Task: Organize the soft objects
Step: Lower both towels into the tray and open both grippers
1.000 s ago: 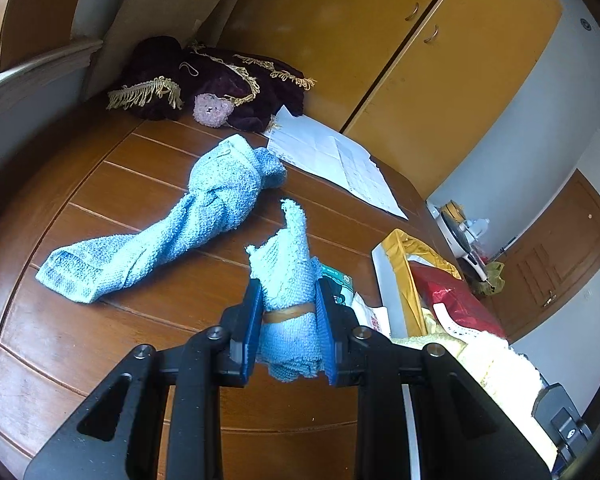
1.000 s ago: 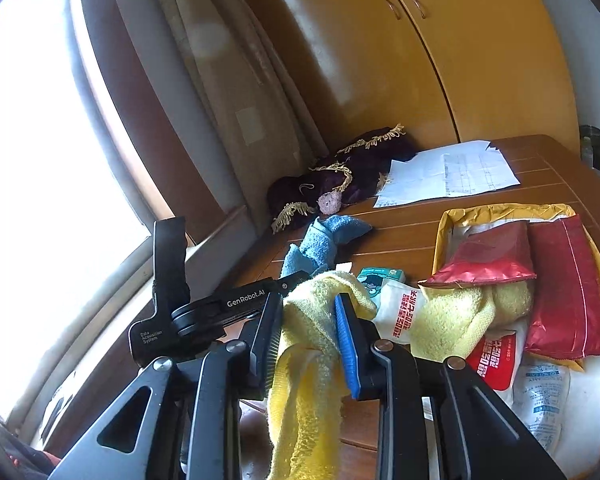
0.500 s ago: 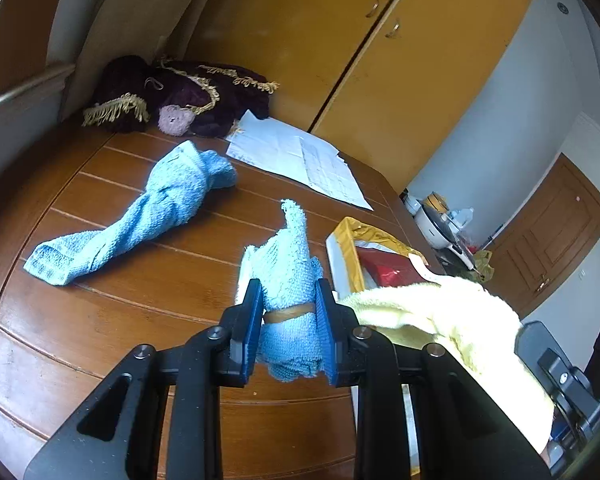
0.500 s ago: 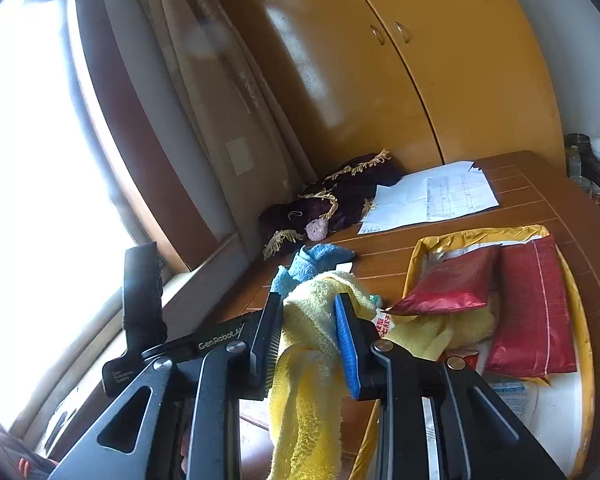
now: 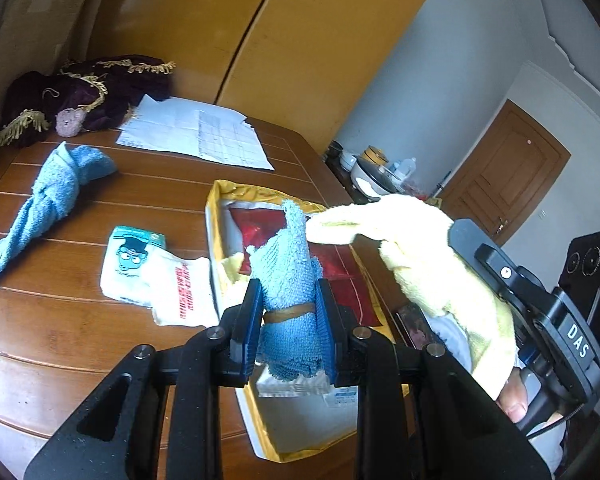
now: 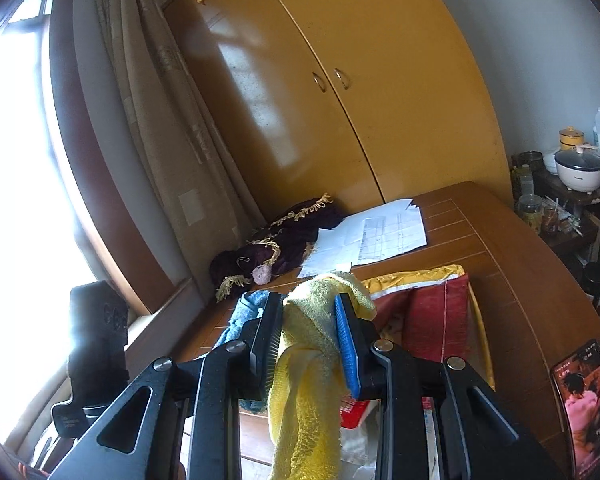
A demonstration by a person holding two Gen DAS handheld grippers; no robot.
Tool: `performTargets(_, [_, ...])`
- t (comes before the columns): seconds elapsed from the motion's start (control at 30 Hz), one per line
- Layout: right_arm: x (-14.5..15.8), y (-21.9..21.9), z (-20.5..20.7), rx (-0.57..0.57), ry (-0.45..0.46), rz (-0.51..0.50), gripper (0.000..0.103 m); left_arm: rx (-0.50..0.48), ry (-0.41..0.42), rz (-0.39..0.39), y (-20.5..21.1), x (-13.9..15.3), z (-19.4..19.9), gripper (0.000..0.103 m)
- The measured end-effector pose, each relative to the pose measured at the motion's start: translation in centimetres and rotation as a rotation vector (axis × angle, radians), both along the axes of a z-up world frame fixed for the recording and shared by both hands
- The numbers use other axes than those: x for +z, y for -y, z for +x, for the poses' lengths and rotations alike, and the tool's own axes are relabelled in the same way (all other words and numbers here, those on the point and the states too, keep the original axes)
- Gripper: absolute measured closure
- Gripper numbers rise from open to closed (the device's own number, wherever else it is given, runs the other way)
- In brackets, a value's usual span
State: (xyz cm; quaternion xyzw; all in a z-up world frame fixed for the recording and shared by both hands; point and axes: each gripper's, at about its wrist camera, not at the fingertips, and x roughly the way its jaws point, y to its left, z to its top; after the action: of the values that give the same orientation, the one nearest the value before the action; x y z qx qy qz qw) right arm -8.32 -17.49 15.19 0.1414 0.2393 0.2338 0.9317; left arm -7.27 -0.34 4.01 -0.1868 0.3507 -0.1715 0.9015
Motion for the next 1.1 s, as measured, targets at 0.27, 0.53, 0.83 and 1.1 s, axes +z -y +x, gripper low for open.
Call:
performTargets(0.27, [-3.7, 1.7, 0.2, -0.074, -0.12, -0.052, 0.075, -0.132, -0.061, 0.054, 3.7, -1.8, -0.4, 0.08])
performTargets(0.53, [-5.9, 1.5, -0.6, -0.087, -0.195, -0.112, 0.075, -0.168, -0.133, 0.139, 5.0, -3.9, -0.2, 0.08])
performTargets(0.83, [-7.5, 0.2, 0.5, -0.072, -0.256, -0.17, 0.072, -0.188, -0.14, 0.157, 5.5, -5.1, -0.2, 0.08])
performTargets(1.1, [-6.6, 1.0, 0.5, -0.109, -0.236, -0.111, 0.054, -0.2, -0.12, 0.047, 4.2, -5.0, -0.4, 0.054])
